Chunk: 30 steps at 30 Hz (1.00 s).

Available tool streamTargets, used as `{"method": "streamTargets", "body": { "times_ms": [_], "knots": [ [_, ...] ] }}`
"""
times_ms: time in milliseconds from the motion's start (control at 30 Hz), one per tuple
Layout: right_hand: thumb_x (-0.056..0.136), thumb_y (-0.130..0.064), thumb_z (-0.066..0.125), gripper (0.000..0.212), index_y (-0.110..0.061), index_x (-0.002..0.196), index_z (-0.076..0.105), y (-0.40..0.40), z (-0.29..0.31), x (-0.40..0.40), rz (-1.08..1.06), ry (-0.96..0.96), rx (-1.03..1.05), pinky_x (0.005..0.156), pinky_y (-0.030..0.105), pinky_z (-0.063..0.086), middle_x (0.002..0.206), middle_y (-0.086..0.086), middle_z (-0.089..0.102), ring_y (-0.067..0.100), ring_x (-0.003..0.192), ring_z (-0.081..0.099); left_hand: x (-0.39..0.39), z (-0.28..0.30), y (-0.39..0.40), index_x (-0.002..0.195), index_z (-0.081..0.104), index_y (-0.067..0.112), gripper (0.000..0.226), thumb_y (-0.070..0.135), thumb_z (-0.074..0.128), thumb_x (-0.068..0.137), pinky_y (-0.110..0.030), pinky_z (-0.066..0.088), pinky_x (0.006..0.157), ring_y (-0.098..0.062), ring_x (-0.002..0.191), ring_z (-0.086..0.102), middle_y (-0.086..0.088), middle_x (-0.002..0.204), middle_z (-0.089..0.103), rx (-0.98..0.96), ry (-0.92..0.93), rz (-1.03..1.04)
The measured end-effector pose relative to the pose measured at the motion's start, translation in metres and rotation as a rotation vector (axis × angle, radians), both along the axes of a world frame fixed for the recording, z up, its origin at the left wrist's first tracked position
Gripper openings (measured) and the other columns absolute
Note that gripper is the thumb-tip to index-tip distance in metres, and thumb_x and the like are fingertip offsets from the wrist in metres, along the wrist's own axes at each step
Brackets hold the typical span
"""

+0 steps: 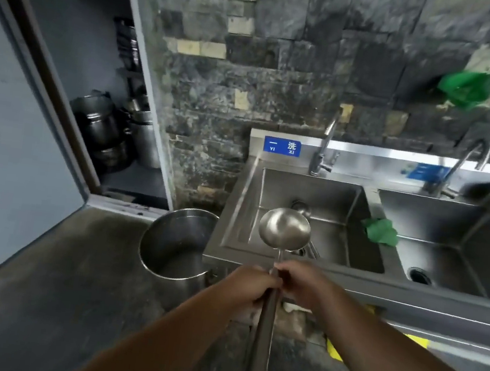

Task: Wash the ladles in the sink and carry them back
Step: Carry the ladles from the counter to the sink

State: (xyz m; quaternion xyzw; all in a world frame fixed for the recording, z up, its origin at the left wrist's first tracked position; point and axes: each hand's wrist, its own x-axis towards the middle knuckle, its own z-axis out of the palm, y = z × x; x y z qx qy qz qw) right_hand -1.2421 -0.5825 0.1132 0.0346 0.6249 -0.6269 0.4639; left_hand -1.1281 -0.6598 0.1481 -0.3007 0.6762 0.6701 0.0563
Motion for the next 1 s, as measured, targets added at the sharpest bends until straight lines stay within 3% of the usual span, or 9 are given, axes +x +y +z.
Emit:
{"method": "streamTargets", "body": {
  "times_ms": [67,167,300,433,600,700,867,933,1000],
  "knots": [
    [0.096,-0.002,0.048,0.023,-0.004,0.073,0.051,-0.003,-0.001,-0.02,-0.069,-0.005,-0.008,0.048,0.024,0.045,0.07,0.011,0.05,0.018,0.063,0.05,-0.026,-0.002,-0.01,0.063,0.069,0.011,0.021,0.017,0.064,0.082,-0.032,0.045,0.065,-0.021,0.059,0.06,-0.007,0.058,0.063,0.039,-0.024,-0.043],
    [0.093,0.002,0.051,0.02,-0.002,0.074,0.053,-0.008,-0.012,-0.055,-0.131,-0.015,0.003,0.055,0.027,0.044,0.072,0.014,0.052,0.02,0.064,0.053,-0.065,-0.009,-0.019,0.074,0.067,0.007,0.017,0.011,0.061,0.089,-0.026,0.048,0.058,-0.018,0.058,0.063,-0.007,0.06,0.064,0.054,-0.062,-0.06],
    [0.089,0.001,0.056,0.017,-0.001,0.073,0.055,-0.015,-0.028,-0.112,-0.159,-0.004,0.04,0.051,0.027,0.045,0.071,0.014,0.054,0.021,0.061,0.054,-0.124,-0.02,-0.028,0.077,0.067,0.002,0.014,0.009,0.062,0.088,-0.029,0.051,0.064,-0.023,0.065,0.066,-0.012,0.067,0.067,0.07,-0.056,-0.086],
    [0.09,0.004,0.053,0.018,-0.001,0.073,0.054,-0.029,-0.047,-0.181,-0.159,-0.053,0.043,0.045,0.025,0.047,0.069,0.015,0.053,0.022,0.06,0.053,-0.19,-0.033,-0.042,0.081,0.07,-0.003,0.016,0.012,0.065,0.083,-0.029,0.047,0.062,-0.021,0.06,0.063,-0.014,0.068,0.066,0.042,-0.087,-0.08],
    [0.089,0.001,0.06,0.01,-0.003,0.08,0.06,-0.048,-0.075,-0.263,-0.135,-0.058,0.074,0.057,0.03,0.054,0.075,0.013,0.061,0.02,0.06,0.061,-0.274,-0.049,-0.061,0.072,0.063,0.0,0.019,0.007,0.063,0.089,-0.014,0.037,0.036,-0.003,0.032,0.051,0.003,0.04,0.058,0.003,-0.192,-0.034],
    [0.09,-0.004,0.061,0.007,-0.008,0.084,0.062,-0.061,-0.095,-0.306,-0.078,-0.065,0.072,0.064,0.029,0.057,0.075,0.006,0.067,0.015,0.06,0.066,-0.319,-0.068,-0.075,0.082,0.067,0.0,0.01,0.009,0.066,0.087,-0.016,0.042,0.044,-0.005,0.04,0.058,0.0,0.051,0.064,0.047,-0.231,-0.025],
    [0.093,-0.002,0.056,0.015,-0.009,0.08,0.059,-0.081,-0.118,-0.359,-0.009,-0.044,0.139,0.054,0.019,0.053,0.048,-0.008,0.064,0.003,0.048,0.063,-0.375,-0.102,-0.099,0.095,0.068,-0.004,0.012,0.006,0.063,0.089,-0.016,0.049,0.048,-0.008,0.05,0.062,-0.006,0.07,0.064,0.156,-0.308,-0.013],
    [0.095,-0.002,0.053,0.02,-0.005,0.076,0.058,-0.096,-0.132,-0.378,0.053,0.019,0.196,0.046,0.018,0.049,0.045,-0.005,0.061,0.006,0.043,0.061,-0.396,-0.121,-0.113,0.105,0.066,-0.012,0.024,0.005,0.063,0.088,-0.015,0.047,0.048,-0.009,0.049,0.061,-0.008,0.07,0.063,0.152,-0.306,-0.025],
    [0.094,0.0,0.052,0.025,0.002,0.069,0.057,-0.11,-0.156,-0.396,-0.012,-0.034,0.242,0.037,0.021,0.045,0.047,0.009,0.059,0.016,0.036,0.058,-0.416,-0.148,-0.128,0.104,0.066,-0.012,0.024,0.004,0.064,0.087,-0.019,0.051,0.057,-0.013,0.054,0.064,-0.011,0.072,0.064,0.14,-0.312,-0.026]
  ]
}}
